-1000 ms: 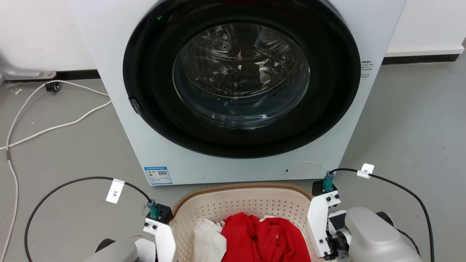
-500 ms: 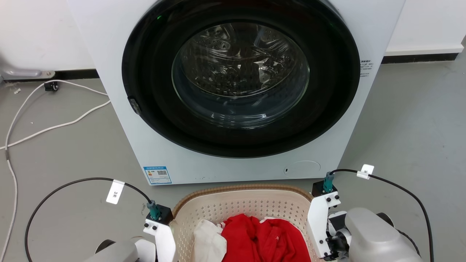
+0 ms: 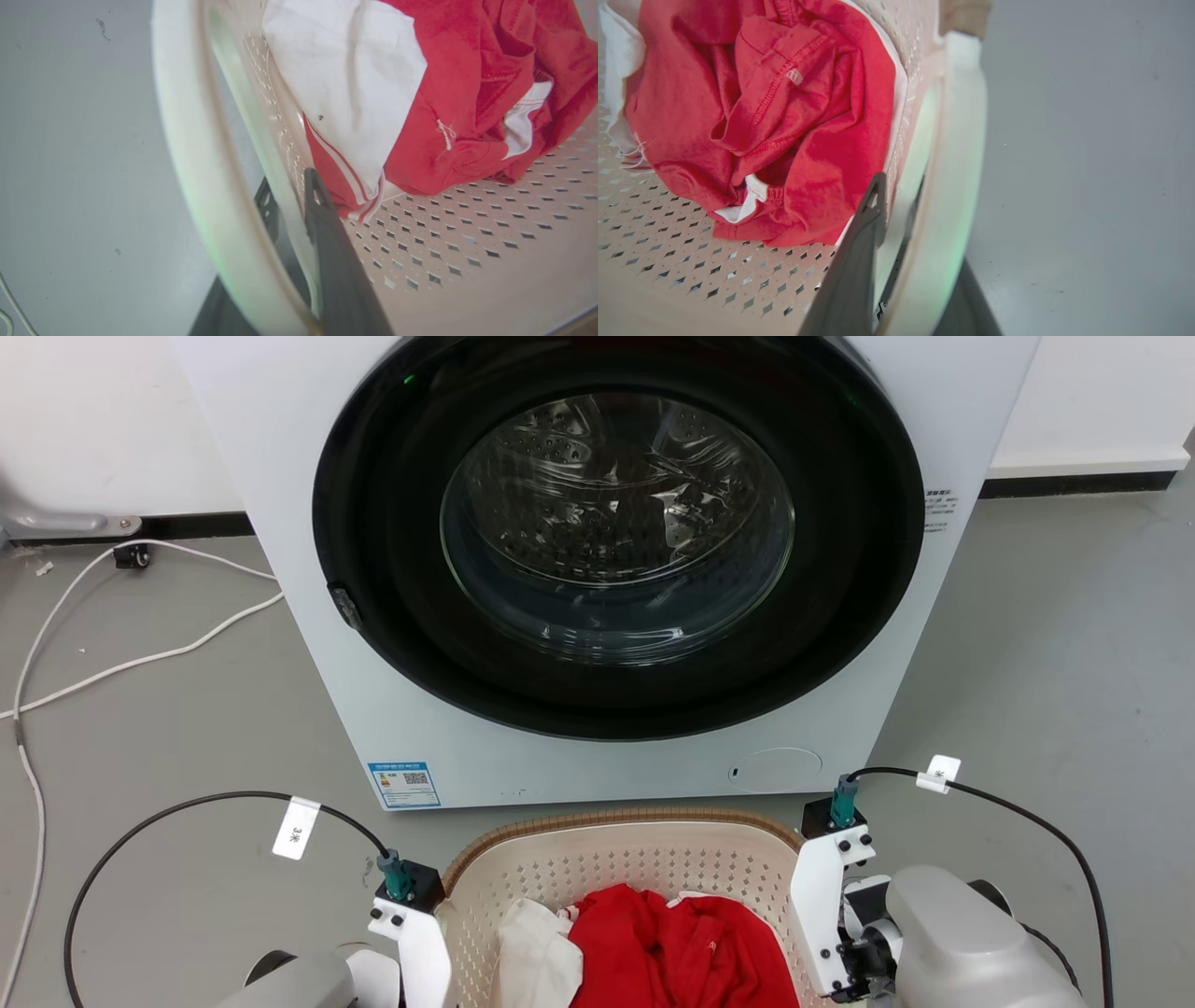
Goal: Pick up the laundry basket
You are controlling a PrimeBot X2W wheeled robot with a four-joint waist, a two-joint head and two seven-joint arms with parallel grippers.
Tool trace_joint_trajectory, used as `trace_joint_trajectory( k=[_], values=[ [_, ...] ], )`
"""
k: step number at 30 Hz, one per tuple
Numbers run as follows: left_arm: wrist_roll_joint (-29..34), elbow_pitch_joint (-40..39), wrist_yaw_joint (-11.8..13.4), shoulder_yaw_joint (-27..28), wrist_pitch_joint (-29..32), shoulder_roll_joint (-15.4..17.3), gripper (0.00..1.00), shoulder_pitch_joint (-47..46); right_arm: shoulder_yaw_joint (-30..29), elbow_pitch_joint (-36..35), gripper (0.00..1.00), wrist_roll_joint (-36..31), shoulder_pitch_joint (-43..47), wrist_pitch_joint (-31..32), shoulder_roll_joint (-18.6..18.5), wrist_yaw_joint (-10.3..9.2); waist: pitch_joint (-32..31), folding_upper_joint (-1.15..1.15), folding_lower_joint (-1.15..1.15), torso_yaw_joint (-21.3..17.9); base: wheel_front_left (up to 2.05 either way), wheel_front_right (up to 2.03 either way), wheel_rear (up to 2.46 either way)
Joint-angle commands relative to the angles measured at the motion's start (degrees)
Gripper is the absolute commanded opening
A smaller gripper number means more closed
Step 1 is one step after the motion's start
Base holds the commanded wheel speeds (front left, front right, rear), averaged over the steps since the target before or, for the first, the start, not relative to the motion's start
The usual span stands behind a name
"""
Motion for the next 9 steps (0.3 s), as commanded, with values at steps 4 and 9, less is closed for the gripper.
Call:
trace_joint_trajectory(
  k=[4, 9],
  values=[
    [0.8, 0.6, -0.3, -0.6, 0.5, 1.2, 0.00, 0.4, 0.4, 0.3, 0.00, -0.1, -0.9, -0.4, -1.5, -0.06, -0.1, 0.00, 0.00, 0.0, 0.00, 0.00, 0.00],
    [0.9, 0.6, -0.3, -0.6, 0.5, 1.4, 0.00, 0.2, 0.7, 0.3, 0.00, 0.0, -1.5, -0.5, -1.5, -0.06, -0.1, 0.00, 0.00, -0.1, 0.00, 0.00, 0.00]
  ],
)
